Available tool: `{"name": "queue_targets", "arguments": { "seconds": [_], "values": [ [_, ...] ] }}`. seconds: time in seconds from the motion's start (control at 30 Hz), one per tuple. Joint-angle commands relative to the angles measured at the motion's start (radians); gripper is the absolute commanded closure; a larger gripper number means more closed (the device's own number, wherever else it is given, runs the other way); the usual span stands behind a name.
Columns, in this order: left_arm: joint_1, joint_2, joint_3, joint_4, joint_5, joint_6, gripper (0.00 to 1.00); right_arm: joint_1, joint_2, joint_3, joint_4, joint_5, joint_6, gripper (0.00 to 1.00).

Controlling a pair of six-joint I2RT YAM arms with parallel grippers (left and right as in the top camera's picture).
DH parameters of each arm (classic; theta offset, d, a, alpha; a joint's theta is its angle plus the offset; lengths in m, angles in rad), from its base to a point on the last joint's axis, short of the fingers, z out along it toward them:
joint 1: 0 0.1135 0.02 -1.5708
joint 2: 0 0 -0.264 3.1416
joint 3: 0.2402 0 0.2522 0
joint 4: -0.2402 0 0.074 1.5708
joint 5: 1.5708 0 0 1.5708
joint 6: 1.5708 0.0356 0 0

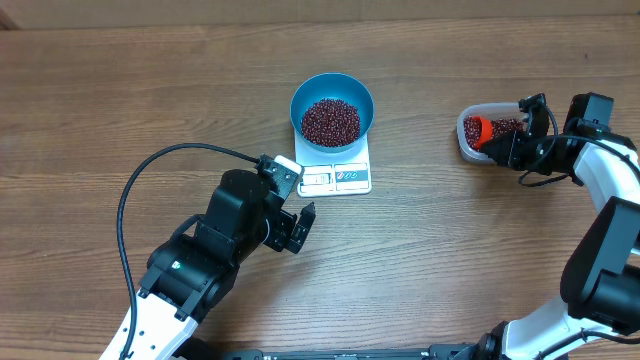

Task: Scoop item into bowl and weigh 150g on scale
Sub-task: 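Dip the scoop into the tub and drag it through beans, then lift the filled scoop out of the bean tub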

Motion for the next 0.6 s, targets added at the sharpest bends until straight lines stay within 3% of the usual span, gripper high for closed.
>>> {"name": "queue_targets", "arguments": {
  "seconds": [0.0, 0.57],
  "values": [
    [-0.006, 0.002, -0.002, 0.003, 0.012, -0.016, 0.01, -0.014, 0.029, -0.010, 0.018, -0.019, 0.007, 0.96],
    [-0.006, 0.002, -0.002, 0.003, 0.012, -0.017, 0.01, -0.152, 0.032, -0.010, 0.053, -0.177, 0.007, 0.96]
  ]
}}
